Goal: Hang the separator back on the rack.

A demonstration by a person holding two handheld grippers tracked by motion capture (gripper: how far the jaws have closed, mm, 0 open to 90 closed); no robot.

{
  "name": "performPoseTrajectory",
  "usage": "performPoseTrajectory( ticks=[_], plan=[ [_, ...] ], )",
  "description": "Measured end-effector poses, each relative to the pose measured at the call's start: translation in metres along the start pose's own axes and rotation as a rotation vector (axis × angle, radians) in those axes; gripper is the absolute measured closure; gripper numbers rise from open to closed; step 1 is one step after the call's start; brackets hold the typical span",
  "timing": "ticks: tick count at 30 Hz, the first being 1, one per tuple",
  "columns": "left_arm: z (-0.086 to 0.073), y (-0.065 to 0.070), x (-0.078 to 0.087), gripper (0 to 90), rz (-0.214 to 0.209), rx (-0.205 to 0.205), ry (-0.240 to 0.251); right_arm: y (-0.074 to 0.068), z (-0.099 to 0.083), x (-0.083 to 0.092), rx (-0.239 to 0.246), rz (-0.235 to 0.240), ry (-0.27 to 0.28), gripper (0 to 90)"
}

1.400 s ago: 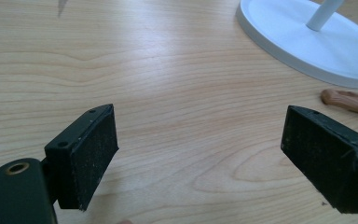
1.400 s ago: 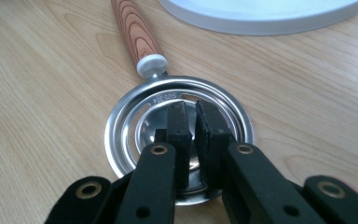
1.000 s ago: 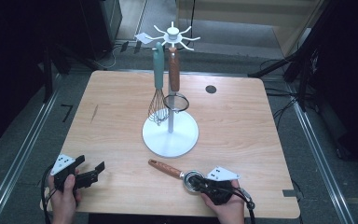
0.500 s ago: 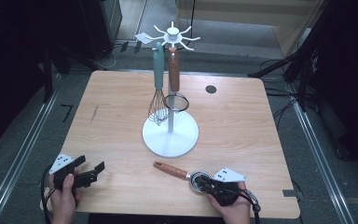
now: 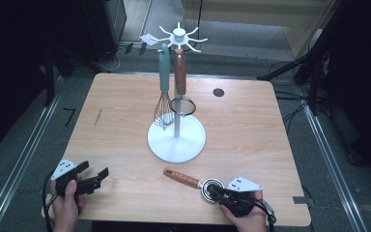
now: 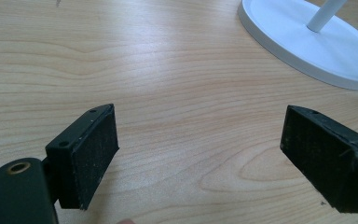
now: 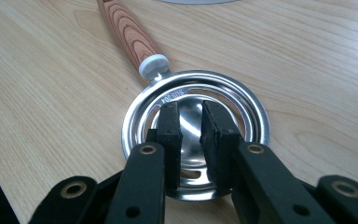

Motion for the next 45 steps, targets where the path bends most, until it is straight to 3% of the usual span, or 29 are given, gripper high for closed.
performPoseTrajectory(
  ticks=[4, 9, 15, 19, 22, 27, 33, 37, 40, 45],
  plan=[
    [0.0, 0.0, 0.0, 11.6, -0.001, 0.001, 0.0, 0.003, -0.001, 0.003, 0.0, -0.002, -0.012, 76.1],
    [0.0, 0.0, 0.0, 11.6, -0.001, 0.0, -0.001, 0.006, 0.002, 0.008, 0.048, -0.03, 0.006, 70.1],
    [0.0, 0.0, 0.0, 11.9, -0.001, 0.002, -0.001, 0.008, 0.009, 0.011, 0.046, -0.025, 0.04, 57.5],
    [0.0, 0.001, 0.0, 12.0, 0.006, -0.005, -0.003, 0.012, 0.015, 0.015, 0.025, -0.058, 0.045, 49.0],
    [0.0, 0.001, -0.001, 11.9, 0.005, -0.011, -0.004, 0.014, 0.018, 0.016, 0.066, -0.082, 0.042, 45.5],
    [0.0, 0.003, -0.001, 11.9, 0.01, -0.025, -0.007, 0.013, 0.028, 0.016, 0.096, -0.072, 0.041, 45.4],
    [0.0, 0.004, -0.001, 11.4, 0.017, -0.037, -0.008, 0.006, 0.04, 0.014, 0.192, -0.045, 0.011, 45.8],
    [-0.001, 0.005, -0.002, 10.9, 0.018, -0.048, -0.013, 0.0, 0.048, 0.011, 0.212, -0.021, -0.026, 45.8],
    [-0.001, 0.005, -0.002, 10.8, 0.015, -0.046, -0.015, -0.005, 0.052, 0.006, 0.266, -0.004, -0.062, 45.8],
    [-0.001, 0.005, -0.002, 10.7, 0.013, -0.044, -0.016, -0.014, 0.06, -0.005, 0.315, 0.026, -0.116, 45.8]
  ],
)
Point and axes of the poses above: each handheld gripper's, and its own axes: x roughly backward along the jaws, z roughly out of its top, y roughly to its right, the point moved 6 cm from there along -x, roughly forward along the jaws, and after that the axes turned 12 degrees about -z, right-handed, at the moved point
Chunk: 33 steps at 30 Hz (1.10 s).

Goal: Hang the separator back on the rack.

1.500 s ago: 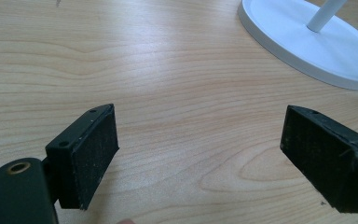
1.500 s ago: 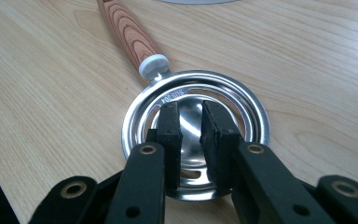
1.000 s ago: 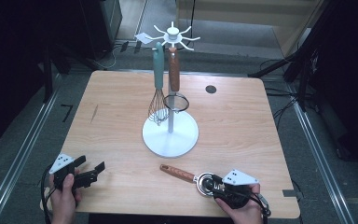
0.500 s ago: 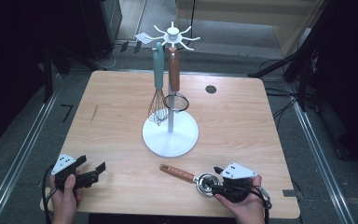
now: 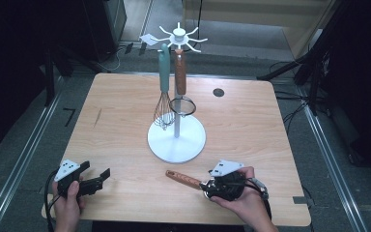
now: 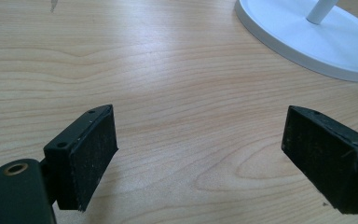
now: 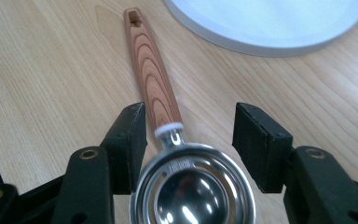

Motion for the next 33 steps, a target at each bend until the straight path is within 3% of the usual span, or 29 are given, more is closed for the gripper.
performPoseTrajectory(
  ticks=[9, 11, 17, 28, 33],
  plan=[
    [0.0, 0.0, 0.0, 10.7, -0.001, 0.002, -0.001, -0.008, 0.012, -0.015, 0.056, 0.047, -0.059, 47.4],
    [0.0, 0.0, 0.0, 10.7, -0.004, 0.005, 0.0, -0.009, 0.015, -0.016, 0.059, 0.065, -0.086, 47.4],
    [0.0, 0.0, -0.001, 10.7, -0.002, 0.004, -0.004, -0.01, 0.022, -0.02, 0.129, 0.088, -0.174, 47.4],
    [0.0, 0.0, -0.002, 10.7, 0.003, 0.0, -0.012, -0.011, 0.03, -0.018, 0.15, 0.14, -0.218, 50.4],
    [0.0, 0.0, -0.002, 10.8, -0.002, -0.002, -0.013, -0.014, 0.031, -0.019, 0.184, 0.17, -0.277, 52.0]
  ],
)
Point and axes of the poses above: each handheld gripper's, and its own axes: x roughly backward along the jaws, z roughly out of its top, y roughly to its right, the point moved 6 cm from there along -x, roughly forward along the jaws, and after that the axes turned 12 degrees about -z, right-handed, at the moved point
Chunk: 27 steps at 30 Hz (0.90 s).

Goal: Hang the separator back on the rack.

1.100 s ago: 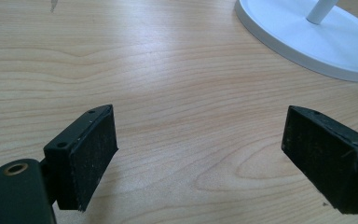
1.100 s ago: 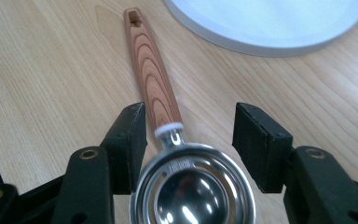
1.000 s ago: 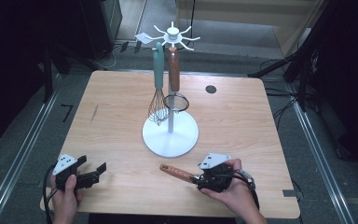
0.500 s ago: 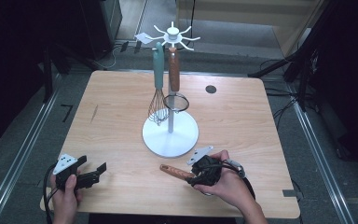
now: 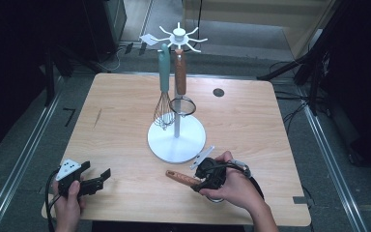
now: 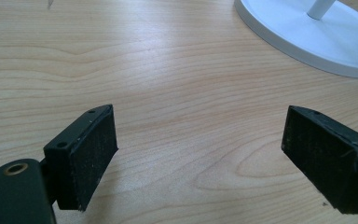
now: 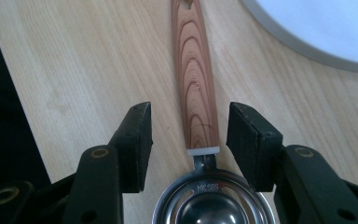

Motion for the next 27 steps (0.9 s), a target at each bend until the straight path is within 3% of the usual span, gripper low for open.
performPoseTrajectory(
  ticks=[6, 11, 16, 27],
  plan=[
    [0.0, 0.0, 0.0, 10.8, -0.002, -0.002, -0.003, -0.001, 0.0, -0.005, 0.011, -0.007, -0.034, 56.9],
    [0.0, 0.0, 0.0, 10.8, -0.003, -0.002, -0.004, 0.002, -0.005, -0.01, 0.042, -0.045, -0.058, 61.6],
    [0.0, 0.0, 0.0, 10.8, -0.004, -0.002, -0.007, 0.001, -0.009, -0.016, 0.073, -0.034, -0.085, 62.5],
    [0.0, 0.0, -0.001, 10.9, -0.008, 0.002, -0.01, 0.0, -0.008, -0.023, 0.072, -0.032, -0.125, 67.6]
  ],
)
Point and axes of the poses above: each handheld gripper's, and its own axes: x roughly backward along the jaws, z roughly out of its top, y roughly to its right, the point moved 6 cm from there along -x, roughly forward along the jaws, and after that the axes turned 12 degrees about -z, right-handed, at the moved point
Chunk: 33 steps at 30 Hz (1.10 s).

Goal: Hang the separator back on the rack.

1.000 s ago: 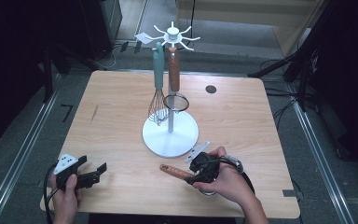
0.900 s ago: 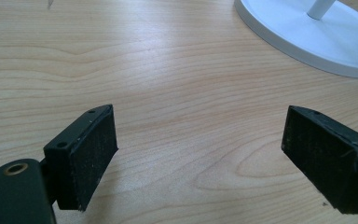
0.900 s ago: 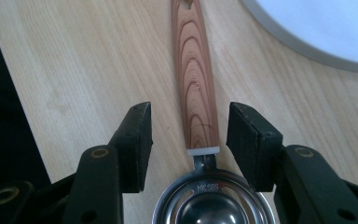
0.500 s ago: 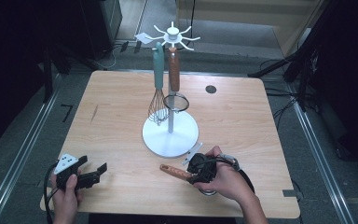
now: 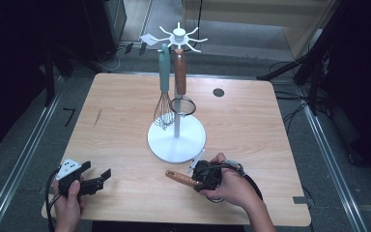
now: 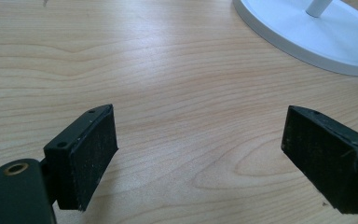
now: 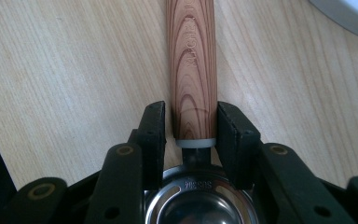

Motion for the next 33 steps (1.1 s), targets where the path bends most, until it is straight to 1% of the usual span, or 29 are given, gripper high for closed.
performPoseTrajectory(
  ticks=[3, 7, 8, 9, 10, 14, 15, 17, 20, 21, 22, 26, 30, 32, 33],
  plan=[
    [0.0, 0.0, 0.0, 10.8, -0.003, 0.001, -0.001, 0.0, 0.0, 0.0, -0.002, -0.004, 0.0, 69.9],
    [0.0, 0.0, 0.0, 10.8, -0.003, -0.001, 0.0, 0.0, -0.001, 0.0, 0.036, -0.025, 0.011, 70.7],
    [0.0, 0.0, 0.0, 10.9, -0.003, 0.0, 0.0, 0.0, -0.001, 0.0, 0.038, -0.034, 0.012, 70.8],
    [0.0, 0.0, 0.0, 10.9, -0.003, 0.001, 0.0, -0.002, -0.001, 0.0, 0.025, -0.035, 0.014, 70.8],
    [0.0, 0.0, 0.0, 10.9, -0.003, 0.002, 0.001, -0.002, -0.001, 0.0, 0.025, -0.035, 0.014, 70.9],
    [0.0, 0.0, 0.0, 10.9, -0.003, 0.005, 0.003, -0.005, 0.0, 0.001, 0.009, -0.041, -0.015, 71.0],
    [0.0, 0.0, 0.0, 10.9, -0.004, 0.005, 0.003, -0.004, -0.001, 0.001, 0.029, -0.04, -0.018, 71.0],
    [0.0, 0.0, 0.0, 10.9, -0.004, 0.005, 0.002, -0.007, 0.0, 0.002, 0.017, -0.035, -0.034, 70.9],
    [0.0, 0.0, 0.0, 10.9, -0.004, 0.001, -0.002, -0.007, 0.0, 0.002, 0.028, -0.045, -0.056, 70.5],
    [0.0, 0.0, 0.0, 11.0, -0.004, 0.001, -0.002, -0.008, 0.0, 0.003, 0.02, -0.047, -0.064, 70.5],
    [0.0, 0.0, 0.0, 11.0, -0.004, 0.002, 0.0, -0.008, 0.001, 0.002, 0.034, -0.053, -0.066, 70.3],
    [0.0, 0.0, 0.0, 11.0, -0.003, 0.003, -0.002, -0.007, 0.003, 0.001, 0.047, -0.057, -0.1, 68.0],
    [0.0, 0.0, 0.0, 11.0, -0.004, 0.004, -0.001, -0.008, 0.009, -0.001, 0.036, -0.057, -0.089, 67.2],
    [0.0, 0.0, 0.0, 11.0, -0.005, 0.002, -0.003, -0.007, 0.01, -0.001, 0.048, -0.055, -0.088, 67.7],
    [0.0, 0.0, 0.0, 11.0, -0.005, 0.001, -0.003, -0.008, 0.012, -0.001, 0.038, -0.055, -0.091, 68.1]
  ],
)
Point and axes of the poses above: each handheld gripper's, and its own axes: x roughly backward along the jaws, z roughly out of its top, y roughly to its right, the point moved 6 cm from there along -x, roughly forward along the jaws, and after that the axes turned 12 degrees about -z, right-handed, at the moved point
